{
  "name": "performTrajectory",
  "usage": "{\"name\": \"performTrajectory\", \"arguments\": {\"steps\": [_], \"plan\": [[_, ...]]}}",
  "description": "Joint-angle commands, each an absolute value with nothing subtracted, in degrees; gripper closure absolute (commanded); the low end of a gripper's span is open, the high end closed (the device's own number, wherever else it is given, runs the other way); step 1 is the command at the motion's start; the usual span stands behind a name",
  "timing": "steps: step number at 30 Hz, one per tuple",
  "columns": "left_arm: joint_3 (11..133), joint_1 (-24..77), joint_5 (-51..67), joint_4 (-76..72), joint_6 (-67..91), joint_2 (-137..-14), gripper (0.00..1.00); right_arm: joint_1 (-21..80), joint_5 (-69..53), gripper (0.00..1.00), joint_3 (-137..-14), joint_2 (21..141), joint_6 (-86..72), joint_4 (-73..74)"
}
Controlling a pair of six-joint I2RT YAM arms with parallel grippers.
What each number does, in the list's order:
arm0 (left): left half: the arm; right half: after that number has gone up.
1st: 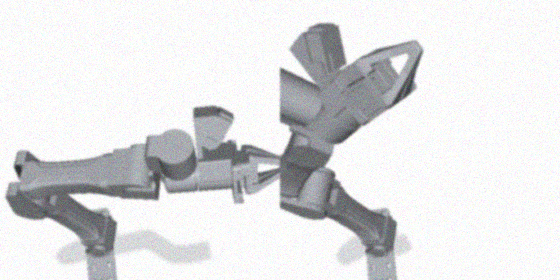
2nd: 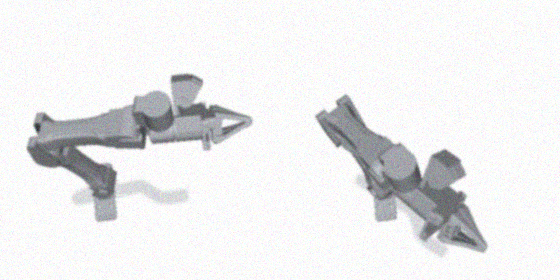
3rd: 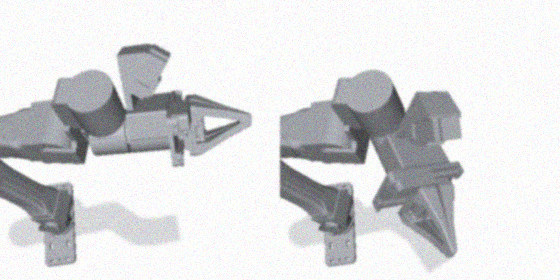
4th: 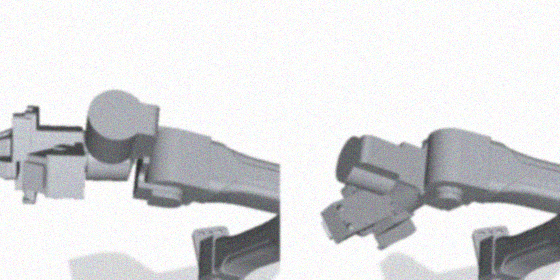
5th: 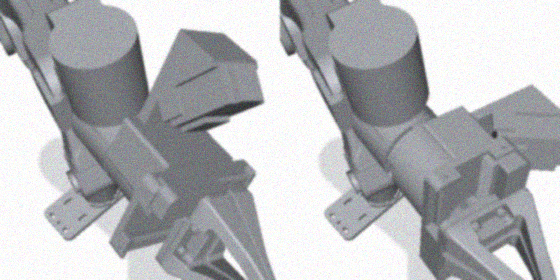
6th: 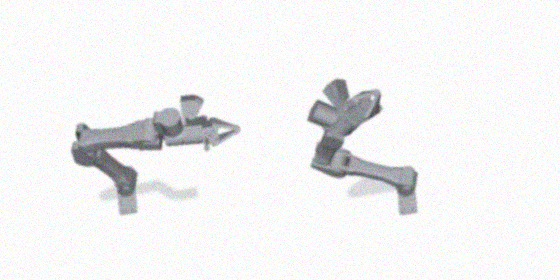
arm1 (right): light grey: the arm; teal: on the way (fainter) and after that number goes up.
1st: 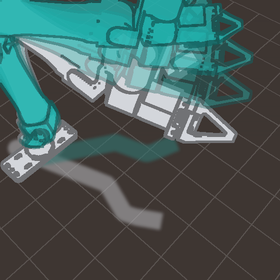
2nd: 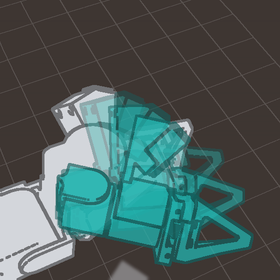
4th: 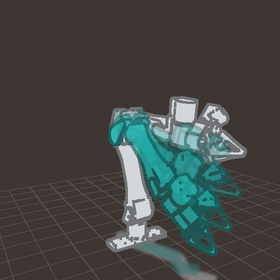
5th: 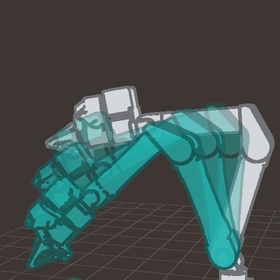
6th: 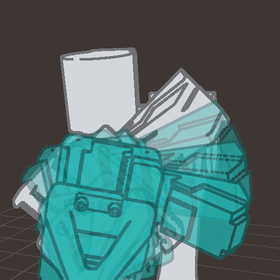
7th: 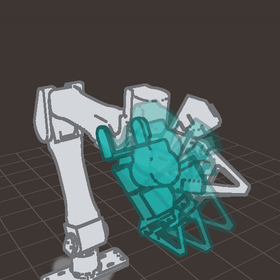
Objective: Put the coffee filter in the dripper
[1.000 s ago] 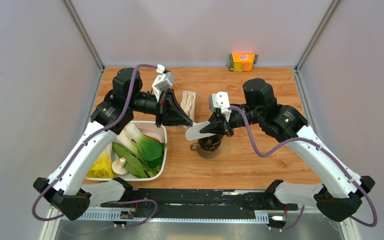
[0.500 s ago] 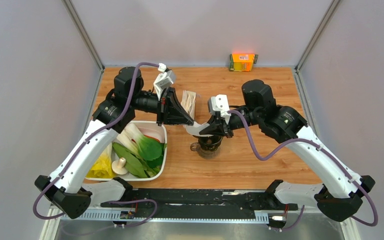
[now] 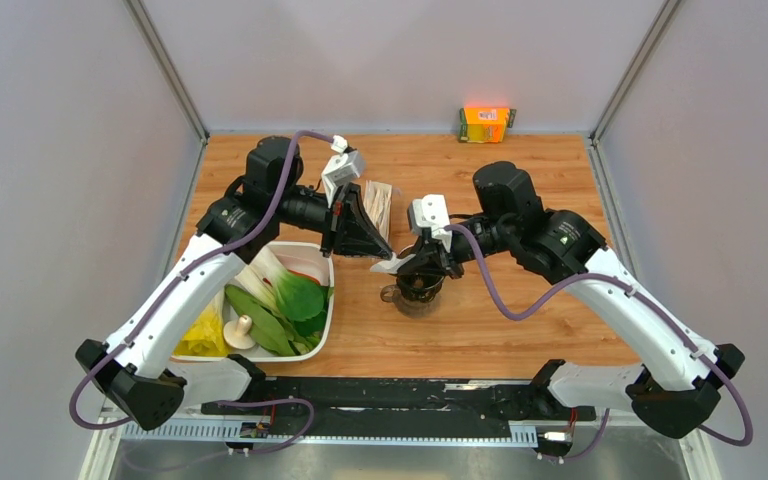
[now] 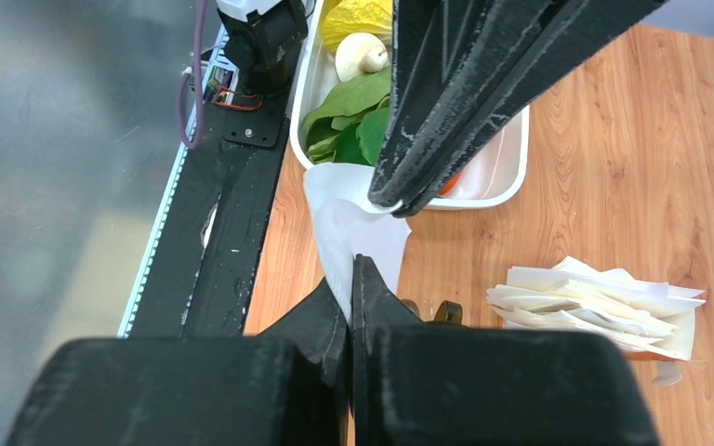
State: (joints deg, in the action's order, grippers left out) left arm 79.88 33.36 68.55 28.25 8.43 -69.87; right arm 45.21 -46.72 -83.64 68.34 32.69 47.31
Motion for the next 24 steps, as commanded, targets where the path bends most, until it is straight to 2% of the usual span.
{"name": "performTrajectory", "arguments": {"steps": [1, 8, 10, 13, 15, 24], "plan": [[81.71, 33.71, 69.13, 31.86, 2.93, -69.12, 1.00, 45.51, -46.19, 1.00, -85.67, 68.51, 33.42, 46.70], [81.64, 33.66, 67.09, 33.14, 0.58, -67.28, 1.00, 45.36, -45.67, 1.00, -85.18, 68.36, 33.08, 47.09], [81.92, 33.72, 66.00, 33.96, 0.08, -67.22, 0.96, 45.36, -45.70, 1.00, -85.32, 68.38, 33.09, 47.01], [82.46, 33.67, 64.31, 34.50, 0.00, -67.33, 0.83, 45.36, -45.87, 1.00, -85.44, 68.62, 32.87, 47.02], [82.97, 33.67, 64.17, 34.54, 0.00, -67.47, 0.78, 45.35, -45.88, 1.00, -85.44, 68.81, 32.54, 47.07], [83.54, 33.75, 63.42, 35.15, -1.69, -66.97, 0.68, 45.09, -44.83, 1.00, -85.54, 69.62, 30.66, 46.97]]}}
